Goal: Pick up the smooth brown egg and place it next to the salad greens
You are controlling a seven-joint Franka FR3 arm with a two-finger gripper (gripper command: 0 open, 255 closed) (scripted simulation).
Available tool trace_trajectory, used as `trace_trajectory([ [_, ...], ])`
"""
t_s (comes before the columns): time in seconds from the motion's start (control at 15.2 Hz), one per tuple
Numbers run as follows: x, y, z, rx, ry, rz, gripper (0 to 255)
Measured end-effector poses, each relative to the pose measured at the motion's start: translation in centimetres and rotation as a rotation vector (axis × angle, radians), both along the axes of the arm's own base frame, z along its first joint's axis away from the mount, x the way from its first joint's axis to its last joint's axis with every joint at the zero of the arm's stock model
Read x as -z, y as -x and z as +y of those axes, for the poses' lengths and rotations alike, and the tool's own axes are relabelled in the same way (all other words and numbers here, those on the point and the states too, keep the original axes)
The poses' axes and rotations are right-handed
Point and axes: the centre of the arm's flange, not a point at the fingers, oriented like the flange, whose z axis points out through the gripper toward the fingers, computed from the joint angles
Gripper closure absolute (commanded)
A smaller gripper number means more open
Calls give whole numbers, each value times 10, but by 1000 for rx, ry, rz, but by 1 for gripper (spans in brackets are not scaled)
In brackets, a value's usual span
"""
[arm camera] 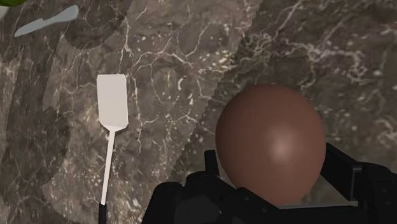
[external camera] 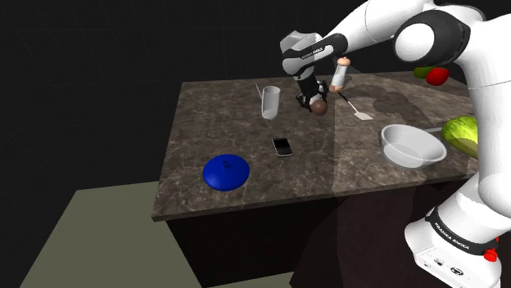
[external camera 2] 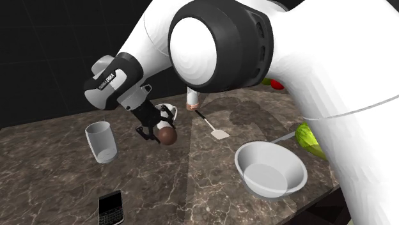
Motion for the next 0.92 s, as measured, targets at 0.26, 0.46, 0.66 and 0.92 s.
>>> trace_trajectory([
  [0.26,-21,-1,0,0,0,0,255],
  [0.46,-37,-1,0,0,0,0,255],
  [0.66,-53,0,0,0,0,0,255],
  [0.92,-74,0,0,0,0,0,255],
])
